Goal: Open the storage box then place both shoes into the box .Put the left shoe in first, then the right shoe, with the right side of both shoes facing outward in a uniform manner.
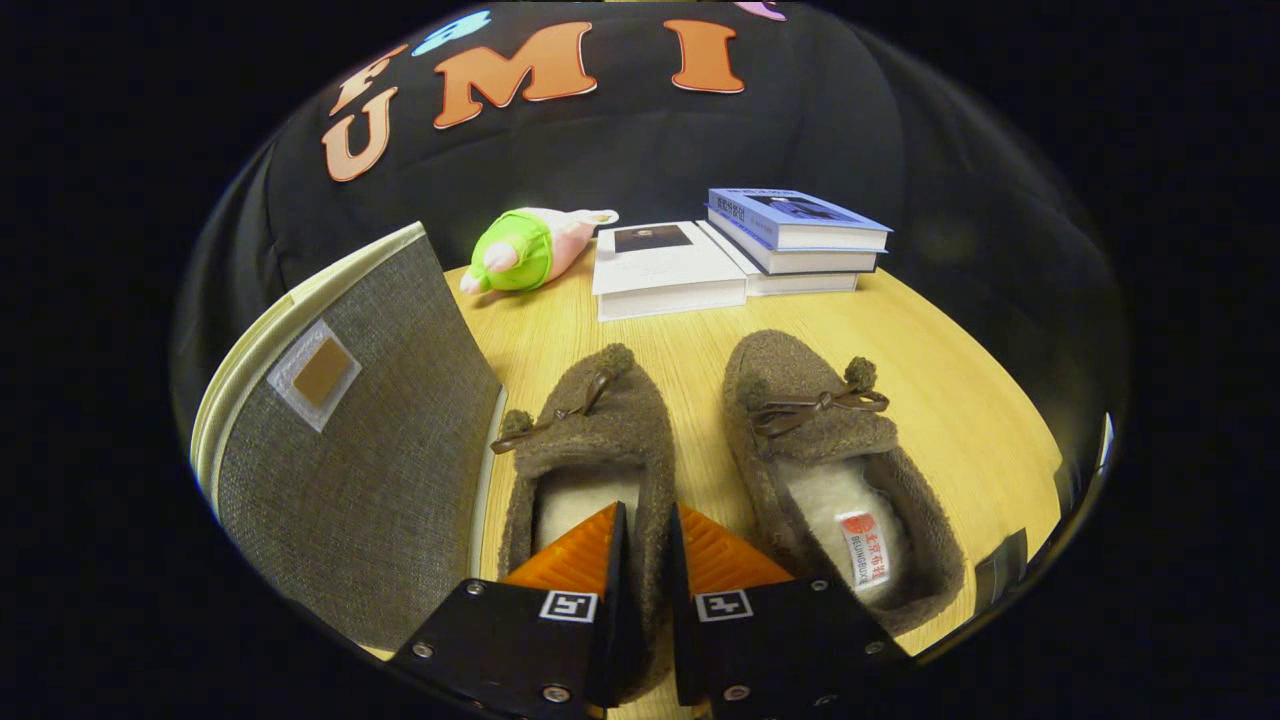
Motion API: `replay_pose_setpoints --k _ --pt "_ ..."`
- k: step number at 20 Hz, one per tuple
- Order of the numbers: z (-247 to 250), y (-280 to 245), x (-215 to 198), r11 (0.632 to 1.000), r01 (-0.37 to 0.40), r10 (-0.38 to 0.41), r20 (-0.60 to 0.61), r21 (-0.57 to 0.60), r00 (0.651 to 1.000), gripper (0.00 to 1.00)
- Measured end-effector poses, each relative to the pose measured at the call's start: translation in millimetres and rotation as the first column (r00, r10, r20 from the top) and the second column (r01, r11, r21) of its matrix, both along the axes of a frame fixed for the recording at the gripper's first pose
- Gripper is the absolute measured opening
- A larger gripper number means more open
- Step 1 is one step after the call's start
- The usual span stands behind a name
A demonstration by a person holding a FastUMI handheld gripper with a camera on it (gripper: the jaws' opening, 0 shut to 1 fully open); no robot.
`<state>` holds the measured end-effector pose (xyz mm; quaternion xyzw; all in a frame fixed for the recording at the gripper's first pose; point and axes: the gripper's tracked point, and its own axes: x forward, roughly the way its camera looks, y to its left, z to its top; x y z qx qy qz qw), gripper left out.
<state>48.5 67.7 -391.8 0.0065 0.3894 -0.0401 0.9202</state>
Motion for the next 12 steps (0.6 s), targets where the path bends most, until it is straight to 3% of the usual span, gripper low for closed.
replay_pose_setpoints --k 4,5,6,12 --pt "0 2 3 0.991 -0.093 0.096 0.020 -0.097 0.995 0.21" --pt "2 1 5 0.988 -0.093 0.098 0.034 -0.122 0.995 0.19" --pt "3 0 5 0.986 -0.094 0.101 0.049 -0.134 0.994 0.06" --pt "10 8 10 0.998 -0.042 0.038 0.106 0.038 0.994 0.01"
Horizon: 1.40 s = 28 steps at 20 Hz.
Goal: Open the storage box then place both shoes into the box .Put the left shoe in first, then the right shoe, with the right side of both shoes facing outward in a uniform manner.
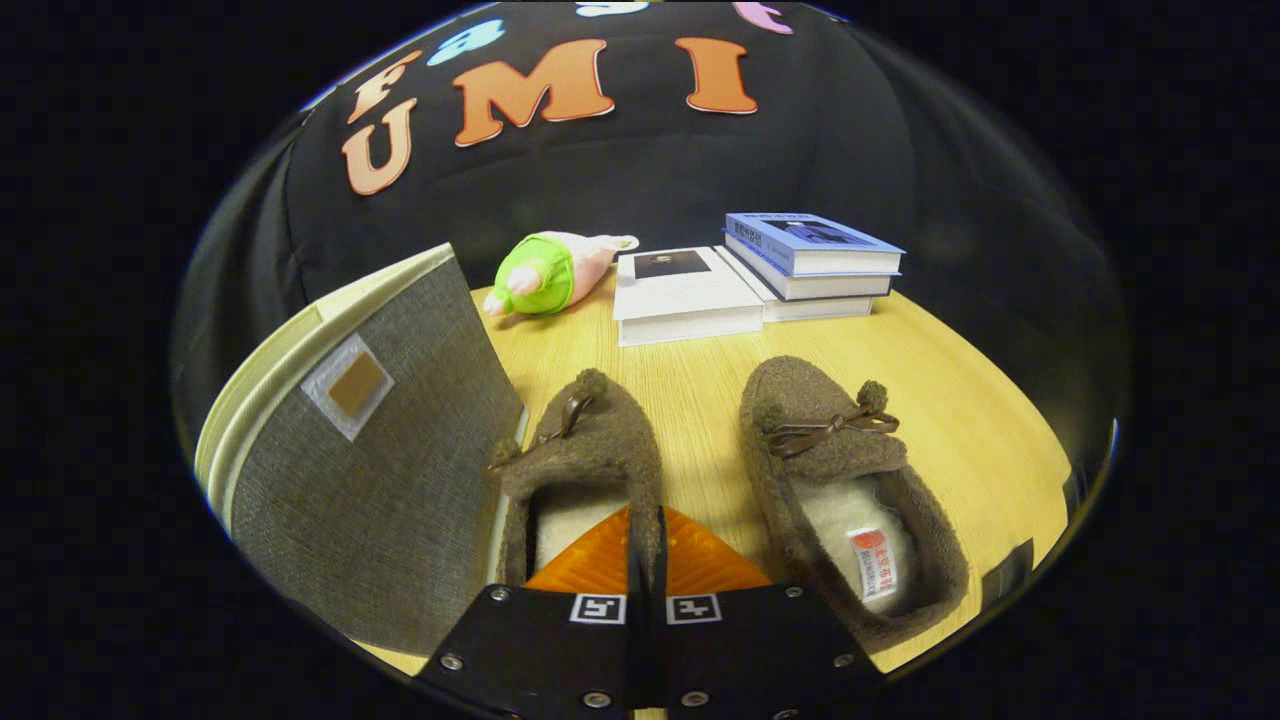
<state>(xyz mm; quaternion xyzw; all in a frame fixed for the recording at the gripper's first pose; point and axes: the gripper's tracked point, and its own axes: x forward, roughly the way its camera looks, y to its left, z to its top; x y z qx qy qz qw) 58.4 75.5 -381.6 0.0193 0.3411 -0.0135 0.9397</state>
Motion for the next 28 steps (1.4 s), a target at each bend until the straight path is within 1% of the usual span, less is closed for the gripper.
replay_pose_setpoints --k 3,6,12,16,19,22,25,28 --pt "15 0 2 1.000 0.004 -0.004 0.024 -0.006 1.000 0.00" --pt "37 4 4 0.999 0.007 -0.008 0.044 0.036 0.999 0.00" --pt "105 5 11 0.997 0.019 -0.030 0.133 0.078 0.991 0.00" --pt "156 13 18 0.996 0.010 -0.029 0.212 0.091 0.977 0.00" --pt "194 37 23 0.993 -0.022 -0.009 0.269 0.112 0.963 0.00" --pt "214 67 26 0.991 -0.068 0.032 0.295 0.113 0.955 0.00" --pt "216 105 29 0.984 -0.107 0.062 0.287 0.145 0.956 0.00" --pt "203 140 29 0.974 -0.129 0.078 0.256 0.189 0.964 0.00"
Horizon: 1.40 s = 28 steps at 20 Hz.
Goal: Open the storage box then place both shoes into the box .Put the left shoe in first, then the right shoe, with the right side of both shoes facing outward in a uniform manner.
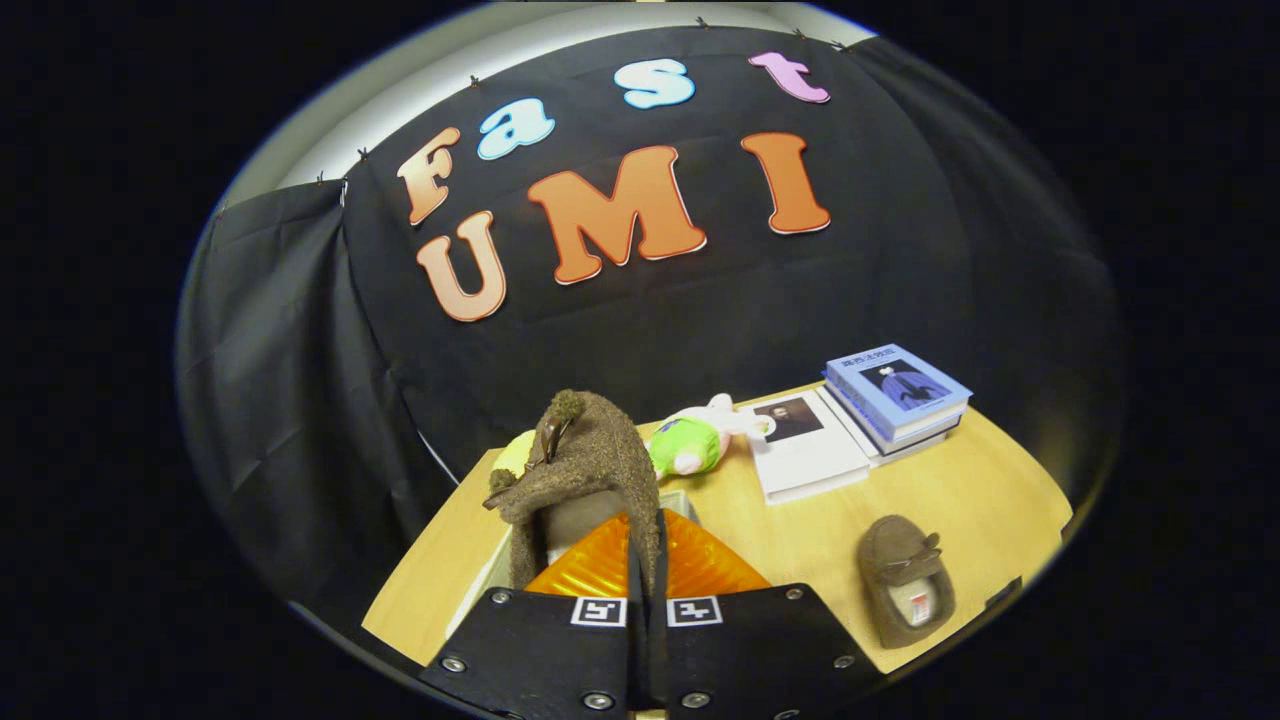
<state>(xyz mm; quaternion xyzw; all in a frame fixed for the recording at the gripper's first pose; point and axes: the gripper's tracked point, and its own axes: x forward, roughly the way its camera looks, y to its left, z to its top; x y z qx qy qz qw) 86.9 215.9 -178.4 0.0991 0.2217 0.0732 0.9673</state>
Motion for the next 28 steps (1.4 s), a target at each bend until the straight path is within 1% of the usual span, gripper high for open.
replay_pose_setpoints --k 2,7,12,15,16,17,19,20,22,24,27,28 --pt "-17 18 0 1.000 -0.003 0.004 -0.034 0.011 0.999 0.00" --pt "-57 49 -3 0.999 0.016 -0.013 -0.117 0.032 0.993 0.01" --pt "-86 68 -14 1.000 0.020 -0.022 -0.169 -0.011 0.985 0.03" --pt "-99 78 -20 0.999 0.010 -0.018 -0.203 -0.043 0.979 0.04" --pt "-99 81 -20 0.999 0.000 -0.011 -0.202 -0.053 0.979 0.06" --pt "-98 84 -22 0.998 -0.012 -0.001 -0.199 -0.063 0.980 0.09" --pt "-87 87 -25 0.998 -0.034 0.022 -0.179 -0.062 0.984 0.25" --pt "-83 86 -25 0.996 -0.041 0.027 -0.167 -0.079 0.986 0.39" --pt "-74 76 -27 0.989 -0.046 0.027 -0.135 -0.137 0.990 0.75" --pt "-67 67 -30 0.986 -0.047 0.029 -0.113 -0.160 0.993 0.98" --pt "-64 51 -33 0.984 -0.051 0.033 -0.106 -0.173 0.994 0.99" --pt "-61 42 -34 0.981 -0.040 0.022 -0.094 -0.189 0.995 0.99"
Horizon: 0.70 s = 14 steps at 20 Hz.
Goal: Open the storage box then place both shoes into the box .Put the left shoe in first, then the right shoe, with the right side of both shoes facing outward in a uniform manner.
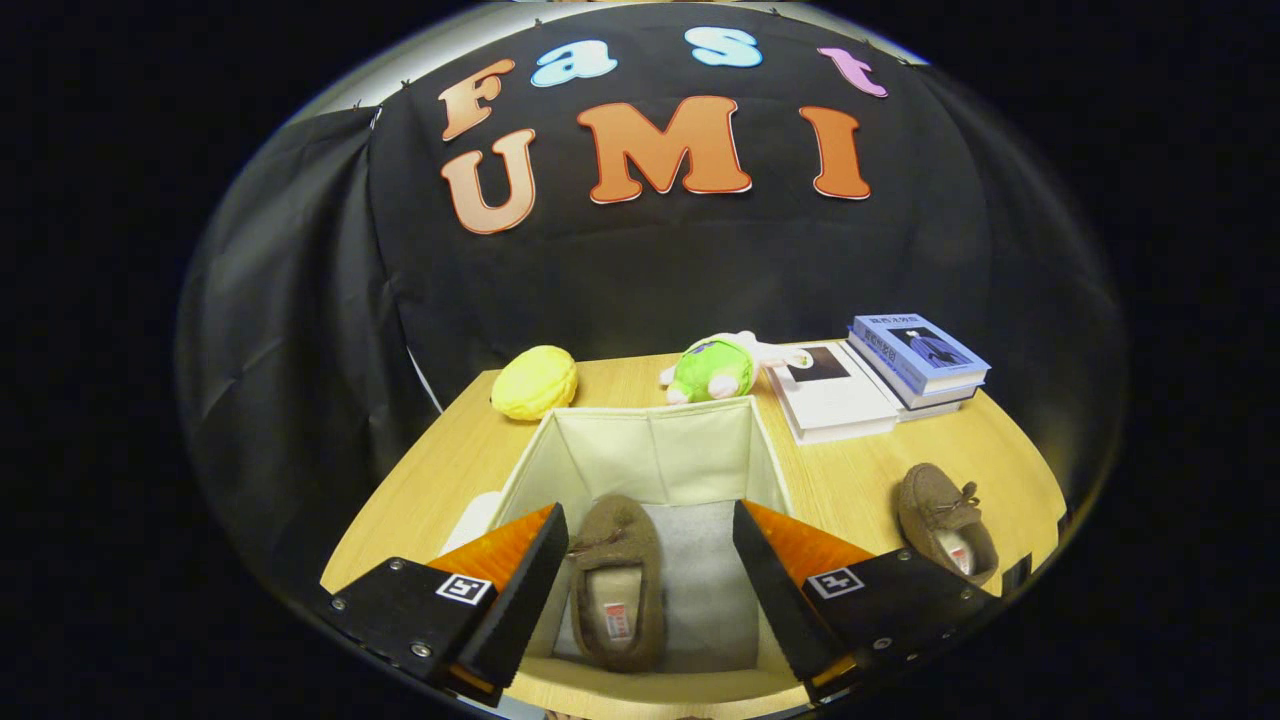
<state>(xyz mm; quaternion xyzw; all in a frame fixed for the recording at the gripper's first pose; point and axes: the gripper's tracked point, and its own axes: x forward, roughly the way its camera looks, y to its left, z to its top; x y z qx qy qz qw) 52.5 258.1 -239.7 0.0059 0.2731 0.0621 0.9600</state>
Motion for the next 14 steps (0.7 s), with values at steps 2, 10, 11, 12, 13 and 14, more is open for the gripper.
replay_pose_setpoints --k 2,10,11,12,13,14 --pt "7 -18 -1 1.000 0.009 -0.009 0.023 -0.019 1.000 0.99" --pt "21 -109 -16 0.997 0.057 -0.054 0.052 -0.055 0.997 0.99" --pt "21 -125 -19 0.995 0.075 -0.072 0.055 -0.060 0.996 0.99" --pt "16 -142 -21 0.993 0.096 -0.092 0.058 -0.069 0.994 0.99" --pt "15 -158 -23 0.990 0.119 -0.115 0.058 -0.073 0.992 0.99" --pt "12 -175 -25 0.987 0.142 -0.138 0.056 -0.075 0.989 0.99"
